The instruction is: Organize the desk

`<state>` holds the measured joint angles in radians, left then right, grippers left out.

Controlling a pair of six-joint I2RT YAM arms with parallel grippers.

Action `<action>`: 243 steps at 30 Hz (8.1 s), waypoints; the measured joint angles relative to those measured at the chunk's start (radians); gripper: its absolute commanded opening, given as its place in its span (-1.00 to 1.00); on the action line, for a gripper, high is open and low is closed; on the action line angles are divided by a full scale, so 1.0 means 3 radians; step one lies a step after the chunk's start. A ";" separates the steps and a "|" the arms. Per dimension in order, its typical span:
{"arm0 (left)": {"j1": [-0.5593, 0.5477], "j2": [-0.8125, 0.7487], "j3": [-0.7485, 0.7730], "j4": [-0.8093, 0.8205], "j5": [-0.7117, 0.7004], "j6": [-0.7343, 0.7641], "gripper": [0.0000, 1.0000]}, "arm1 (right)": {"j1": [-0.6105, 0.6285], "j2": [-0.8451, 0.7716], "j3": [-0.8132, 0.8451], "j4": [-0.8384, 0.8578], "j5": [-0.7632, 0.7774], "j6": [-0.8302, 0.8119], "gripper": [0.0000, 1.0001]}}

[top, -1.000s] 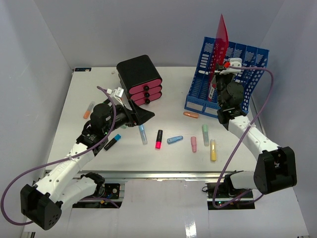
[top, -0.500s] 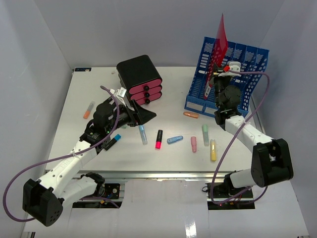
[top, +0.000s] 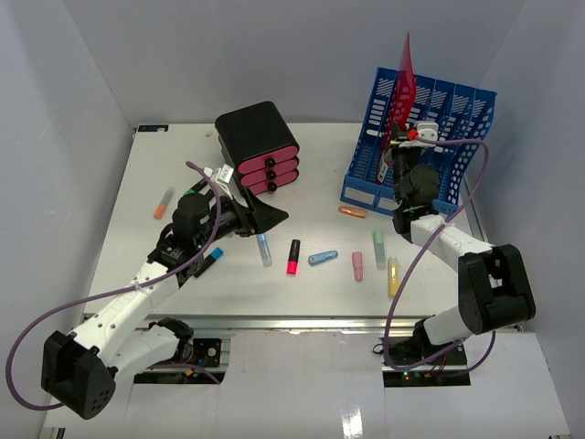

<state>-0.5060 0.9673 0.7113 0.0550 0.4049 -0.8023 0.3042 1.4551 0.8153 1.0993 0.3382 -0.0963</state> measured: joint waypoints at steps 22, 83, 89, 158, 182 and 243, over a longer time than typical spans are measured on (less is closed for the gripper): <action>0.0000 -0.0131 -0.0297 0.0141 -0.0089 -0.0102 0.86 | -0.0028 -0.0541 -0.0736 -0.0249 -0.0320 0.0208 0.87; -0.0345 0.3616 0.3709 -0.2207 -0.3747 0.0567 -0.34 | -0.1254 -0.2428 -0.0850 -0.3955 -0.4677 -0.0927 0.86; -0.0348 0.3596 0.3664 -0.2180 -0.3728 0.0554 -0.50 | -0.1256 -0.2427 -0.0852 -0.3955 -0.4677 -0.0927 0.85; -0.0820 -0.1792 -0.0238 -0.1350 -0.2089 0.0509 0.89 | 0.1132 0.0362 0.0421 -0.5341 -0.2891 -0.3427 0.82; -0.0819 -0.2153 -0.0966 -0.1464 -0.1985 -0.0187 0.87 | 0.1132 0.0915 0.0637 -0.5235 -0.2781 -0.3366 -0.21; -0.1436 0.0103 -0.0640 -0.0573 -0.1087 -0.0367 0.77 | 0.0630 0.0932 0.2722 -0.4943 -0.2976 -0.1229 0.65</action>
<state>-0.9367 0.9981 0.5192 -0.1171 0.0787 -0.9124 0.4932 1.7348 1.6319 -0.3835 -0.5547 -0.4650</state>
